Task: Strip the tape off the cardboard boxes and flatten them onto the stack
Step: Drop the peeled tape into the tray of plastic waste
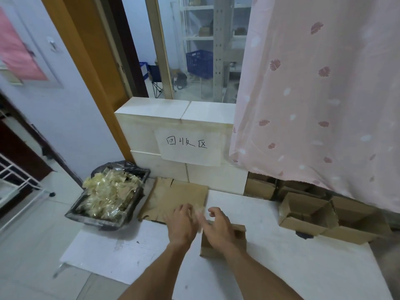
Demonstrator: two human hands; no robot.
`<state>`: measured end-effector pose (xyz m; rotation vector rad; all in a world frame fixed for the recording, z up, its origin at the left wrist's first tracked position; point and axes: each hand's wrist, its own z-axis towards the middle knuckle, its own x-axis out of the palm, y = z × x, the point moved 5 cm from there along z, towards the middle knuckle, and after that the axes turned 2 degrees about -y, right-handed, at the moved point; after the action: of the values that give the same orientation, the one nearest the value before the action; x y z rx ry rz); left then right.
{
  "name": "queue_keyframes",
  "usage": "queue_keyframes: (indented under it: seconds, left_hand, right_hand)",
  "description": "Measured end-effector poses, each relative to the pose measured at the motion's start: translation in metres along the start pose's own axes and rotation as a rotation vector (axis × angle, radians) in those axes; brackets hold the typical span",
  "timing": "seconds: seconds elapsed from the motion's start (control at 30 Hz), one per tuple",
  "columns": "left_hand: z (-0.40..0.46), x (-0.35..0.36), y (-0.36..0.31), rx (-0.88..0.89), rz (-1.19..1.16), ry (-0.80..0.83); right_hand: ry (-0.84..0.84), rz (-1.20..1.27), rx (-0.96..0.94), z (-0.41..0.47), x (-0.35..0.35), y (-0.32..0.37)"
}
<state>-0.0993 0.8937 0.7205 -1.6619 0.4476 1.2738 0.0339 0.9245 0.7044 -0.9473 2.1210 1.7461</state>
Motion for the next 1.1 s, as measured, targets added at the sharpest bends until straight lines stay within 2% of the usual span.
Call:
queue_keyframes:
  seconds: [0.13,0.27,0.33,0.43,0.5,0.57,0.63,0.73,0.83,0.93,1.1]
  left_hand:
    - [-0.002,-0.012,0.050,-0.226,-0.106,-0.023]
    - [-0.008,-0.023,0.105,-0.465,-0.177,0.042]
    - [-0.009,-0.031,0.130,-0.540,-0.196,0.051]
    - [-0.005,-0.038,0.154,-0.475,-0.279,0.072]
    - [-0.004,-0.040,0.160,-0.407,-0.441,0.120]
    - [-0.002,-0.047,0.168,-0.363,-0.465,0.174]
    - [0.001,-0.058,0.176,-0.320,-0.339,0.190]
    - [0.011,-0.079,0.193,-0.127,0.010,0.200]
    - [0.019,-0.088,0.209,0.034,0.192,0.246]
    - [0.024,-0.095,0.219,0.171,0.325,0.238]
    - [0.039,-0.104,0.233,0.221,0.386,0.178]
  right_hand:
    - [0.038,-0.011,-0.079,-0.011,0.032,0.009]
    - [0.109,-0.129,-0.196,-0.022,0.064,0.032]
    - [0.078,-0.154,-0.186,-0.025,0.075,0.036]
    - [0.041,-0.177,-0.113,-0.027,0.098,0.044]
    - [0.104,-0.154,-0.046,-0.033,0.120,0.056]
    - [0.145,-0.156,-0.007,-0.042,0.150,0.074]
    - [0.111,-0.307,-0.036,-0.047,0.175,0.094]
    - [0.059,-0.598,-0.201,-0.056,0.208,0.125]
    - [0.017,-0.761,-0.264,-0.061,0.226,0.141]
    - [-0.007,-0.924,-0.331,-0.059,0.239,0.155]
    - [0.007,-1.042,-0.318,-0.041,0.246,0.173]
